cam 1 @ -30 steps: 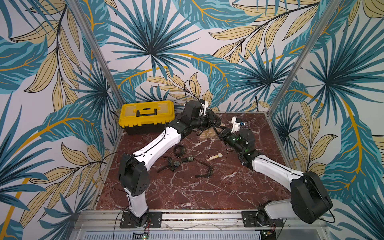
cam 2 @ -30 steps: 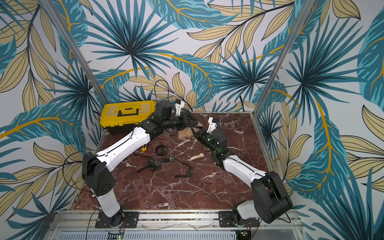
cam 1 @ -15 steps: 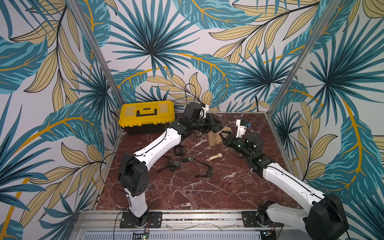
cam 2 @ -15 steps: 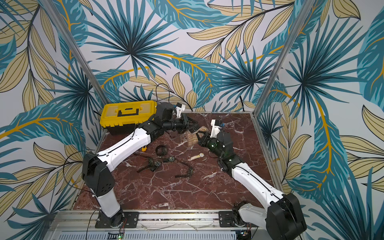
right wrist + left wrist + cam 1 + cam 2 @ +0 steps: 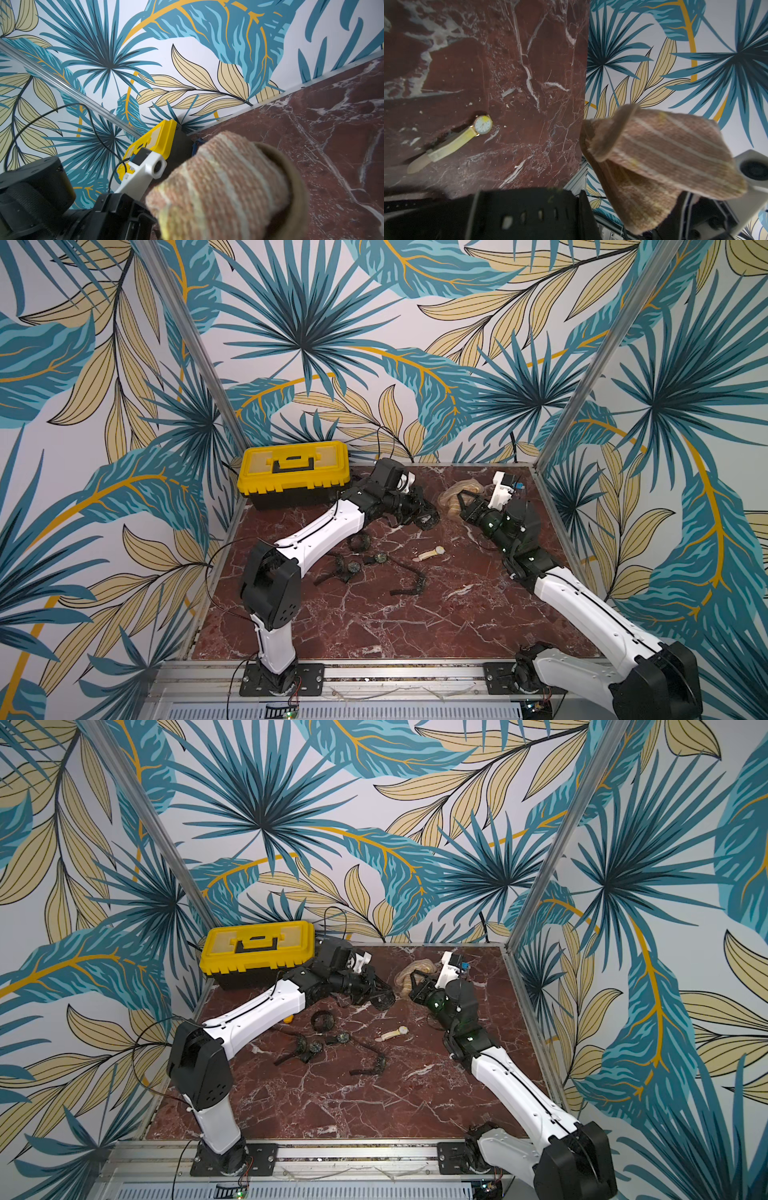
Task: Wipe the watch dial
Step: Wipe the dirt from the watch dial.
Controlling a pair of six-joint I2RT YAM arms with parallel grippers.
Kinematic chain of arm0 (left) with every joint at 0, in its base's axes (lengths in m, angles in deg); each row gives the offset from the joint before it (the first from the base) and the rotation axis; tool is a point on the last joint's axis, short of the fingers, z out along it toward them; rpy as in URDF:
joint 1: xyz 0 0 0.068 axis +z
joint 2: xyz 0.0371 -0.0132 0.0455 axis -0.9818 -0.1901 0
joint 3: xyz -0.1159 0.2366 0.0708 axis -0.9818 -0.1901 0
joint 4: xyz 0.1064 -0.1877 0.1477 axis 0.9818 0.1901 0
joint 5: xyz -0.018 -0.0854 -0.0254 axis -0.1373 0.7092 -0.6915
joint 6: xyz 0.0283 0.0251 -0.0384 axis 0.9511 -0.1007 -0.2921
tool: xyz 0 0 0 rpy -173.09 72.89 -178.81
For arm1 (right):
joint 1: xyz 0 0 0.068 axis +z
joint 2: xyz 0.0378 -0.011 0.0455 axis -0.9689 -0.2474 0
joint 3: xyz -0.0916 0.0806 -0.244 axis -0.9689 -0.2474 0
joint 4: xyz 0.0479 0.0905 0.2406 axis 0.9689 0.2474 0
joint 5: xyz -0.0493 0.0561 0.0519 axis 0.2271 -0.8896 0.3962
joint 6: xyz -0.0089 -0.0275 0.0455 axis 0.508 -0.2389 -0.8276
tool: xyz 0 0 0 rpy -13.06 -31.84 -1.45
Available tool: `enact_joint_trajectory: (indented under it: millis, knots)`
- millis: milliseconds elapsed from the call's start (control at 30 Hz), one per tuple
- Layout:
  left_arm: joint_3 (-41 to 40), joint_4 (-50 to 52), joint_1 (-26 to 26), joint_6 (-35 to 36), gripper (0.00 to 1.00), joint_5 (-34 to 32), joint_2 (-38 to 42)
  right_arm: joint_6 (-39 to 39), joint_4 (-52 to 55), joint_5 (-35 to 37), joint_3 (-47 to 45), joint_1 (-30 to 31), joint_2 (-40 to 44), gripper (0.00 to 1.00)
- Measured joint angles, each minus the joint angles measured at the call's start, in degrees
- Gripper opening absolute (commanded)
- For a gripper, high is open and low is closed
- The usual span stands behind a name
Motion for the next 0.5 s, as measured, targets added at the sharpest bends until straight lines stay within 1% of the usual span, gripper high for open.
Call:
enact_joint_trajectory:
  millis: [167, 267, 367, 500]
  knots:
    - [0.0, 0.3, 1.0, -1.2, 0.00, 3.2, 0.0, 3.8, 8.1, 0.0, -0.4, 0.0, 1.2, 0.06]
    - [0.0, -0.1, 1.7, -2.7, 0.00, 5.1, -0.2, 6.1, 12.7, -0.7, -2.1, 0.0, 3.2, 0.06]
    - [0.0, -0.8, 2.1, -4.3, 0.00, 6.6, -0.5, 7.9, 14.8, -2.1, -5.3, 0.0, 5.9, 0.07]
    - [0.0, -2.3, 2.3, -6.7, 0.00, 8.2, -1.5, 10.1, 15.1, -6.5, -9.4, 0.0, 8.6, 0.06]
